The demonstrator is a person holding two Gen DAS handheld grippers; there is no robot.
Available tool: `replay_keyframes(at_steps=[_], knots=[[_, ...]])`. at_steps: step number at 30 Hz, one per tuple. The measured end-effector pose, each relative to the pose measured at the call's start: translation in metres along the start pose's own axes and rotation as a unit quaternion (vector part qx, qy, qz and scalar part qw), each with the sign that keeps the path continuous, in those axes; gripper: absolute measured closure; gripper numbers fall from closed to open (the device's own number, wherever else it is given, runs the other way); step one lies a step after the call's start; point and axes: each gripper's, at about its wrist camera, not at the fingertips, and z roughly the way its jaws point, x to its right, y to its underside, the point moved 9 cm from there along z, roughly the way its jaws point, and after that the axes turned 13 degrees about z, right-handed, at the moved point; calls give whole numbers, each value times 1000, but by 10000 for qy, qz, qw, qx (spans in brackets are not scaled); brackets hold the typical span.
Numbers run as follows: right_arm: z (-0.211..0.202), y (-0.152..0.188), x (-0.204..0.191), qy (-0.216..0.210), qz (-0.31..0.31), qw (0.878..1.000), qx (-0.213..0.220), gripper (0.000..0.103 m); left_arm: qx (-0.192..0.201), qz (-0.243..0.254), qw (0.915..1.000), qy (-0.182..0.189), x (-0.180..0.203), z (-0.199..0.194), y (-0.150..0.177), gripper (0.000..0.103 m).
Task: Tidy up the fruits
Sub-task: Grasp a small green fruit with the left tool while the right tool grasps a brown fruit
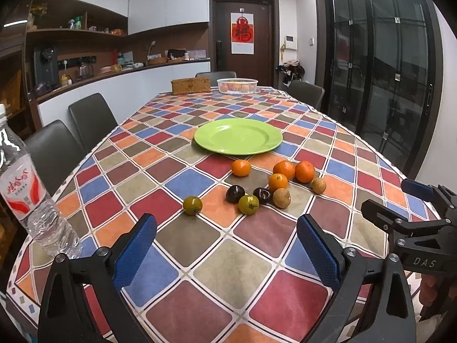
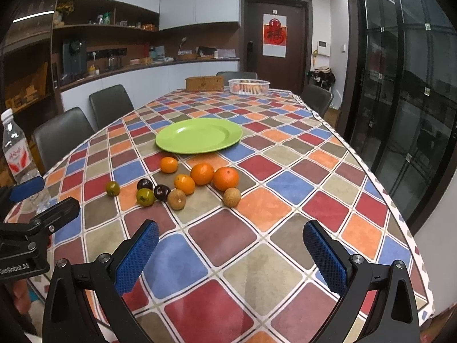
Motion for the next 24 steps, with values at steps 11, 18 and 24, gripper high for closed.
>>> replay_keyframes(at_steps=[11, 18, 24], knots=[[41, -2, 2, 77, -48, 9995, -299, 2, -214, 109, 9995, 195, 7, 36, 1, 21], [67, -4, 0, 41, -164, 9985, -515, 10, -405, 164, 9983, 386, 13, 62, 0, 35], [89, -5, 6, -25, -12, 9963, -858, 23, -659, 238, 9958, 596, 22, 85, -1, 44]])
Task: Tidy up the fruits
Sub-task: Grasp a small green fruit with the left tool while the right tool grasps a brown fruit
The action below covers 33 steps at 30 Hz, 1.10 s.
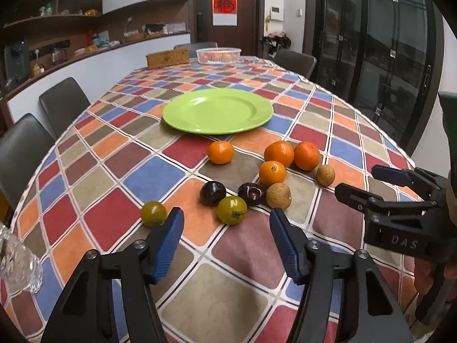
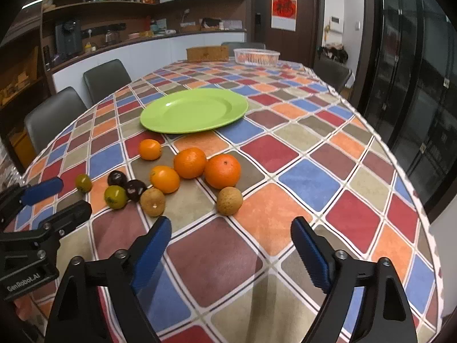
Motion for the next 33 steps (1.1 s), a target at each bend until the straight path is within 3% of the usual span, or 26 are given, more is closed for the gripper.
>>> replay_keyframes(at_steps=[13, 26, 33], knots=[[35, -7, 3, -143, 62, 9988, -455, 49, -555, -111, 9975, 414, 3, 38, 3, 61], [53, -8, -3, -302, 135, 9969, -719, 68, -688, -319, 9955, 576, -1, 47, 2, 74], [54, -8, -2, -286, 132, 9968, -733, 75, -672, -314, 9956, 578, -2, 47, 1, 74]])
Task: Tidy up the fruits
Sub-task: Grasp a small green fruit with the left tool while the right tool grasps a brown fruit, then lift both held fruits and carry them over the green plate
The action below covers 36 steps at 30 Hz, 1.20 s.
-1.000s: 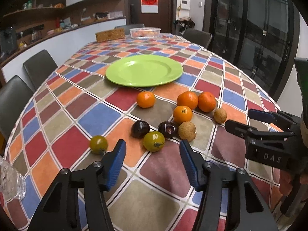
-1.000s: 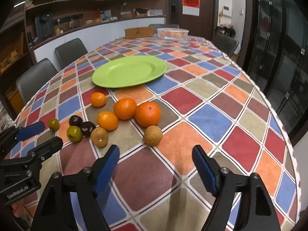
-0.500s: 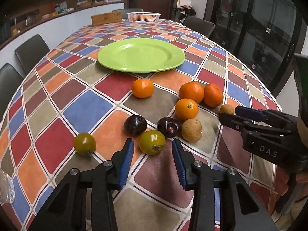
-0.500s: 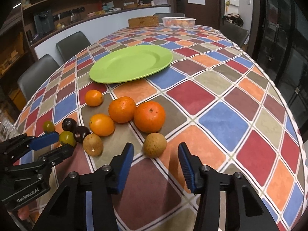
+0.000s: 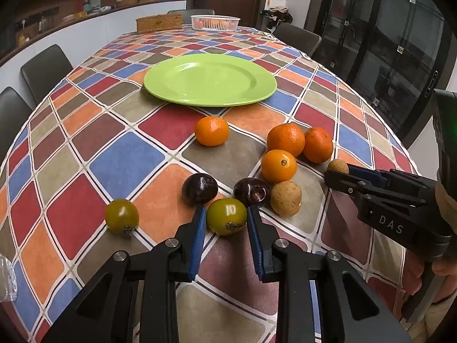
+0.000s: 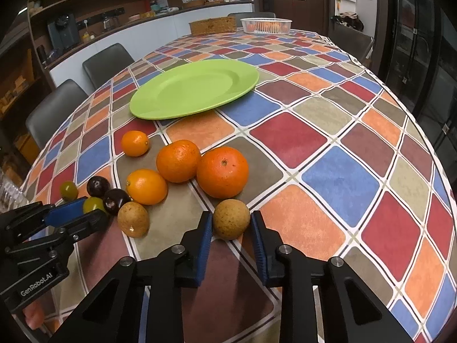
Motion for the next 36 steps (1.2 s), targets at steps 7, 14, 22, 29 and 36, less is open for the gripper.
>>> replay_keyframes(at_steps=[7, 14, 22, 29, 36], knots=[[-10, -2, -6, -110, -33, 9999, 113, 75, 153, 27, 9999, -11, 2, -13, -3, 75], [-31, -9, -23, -387, -102, 9989, 264, 75, 452, 113, 9989, 73, 2, -34, -15, 75], [-42, -31, -43, -538, -296, 9970, 466, 75, 732, 293, 9969, 59, -7, -42, -45, 75], [-35, -60, -52, -571, -376, 9961, 549, 75, 850, 447, 9953, 91, -18, -38, -76, 75], [-20, -91, -61, -600, -438, 9960, 504, 75, 818, 500, 9952, 203, -33, -22, -108, 75]])
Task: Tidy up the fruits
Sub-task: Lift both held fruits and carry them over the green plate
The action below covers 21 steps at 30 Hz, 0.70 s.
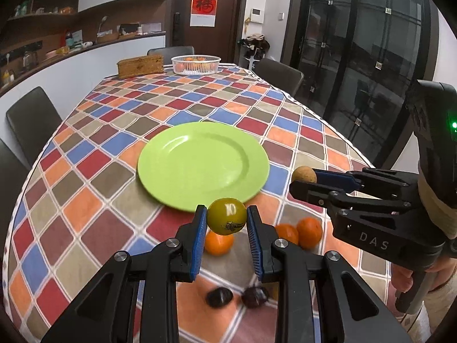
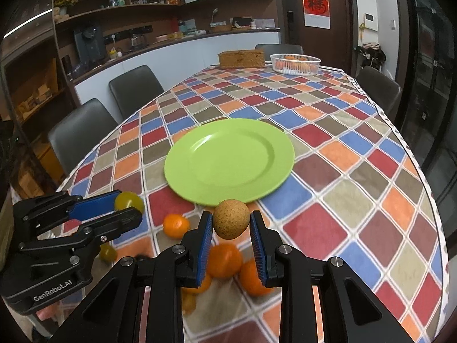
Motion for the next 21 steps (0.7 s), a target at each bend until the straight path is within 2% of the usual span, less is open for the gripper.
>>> replay_keyframes(at_steps=[5, 13, 21], knots=[[21, -19, 0, -36, 11, 9999, -137, 75, -130, 29, 9998, 120, -11, 23, -14, 75], [56, -34, 1, 17, -48, 9990, -445, 75, -401, -207, 9982, 396, -32, 64, -32, 75], [87, -40, 7, -25, 134, 9969, -773, 75, -811, -354, 9947, 526, -44, 101, -30, 75]])
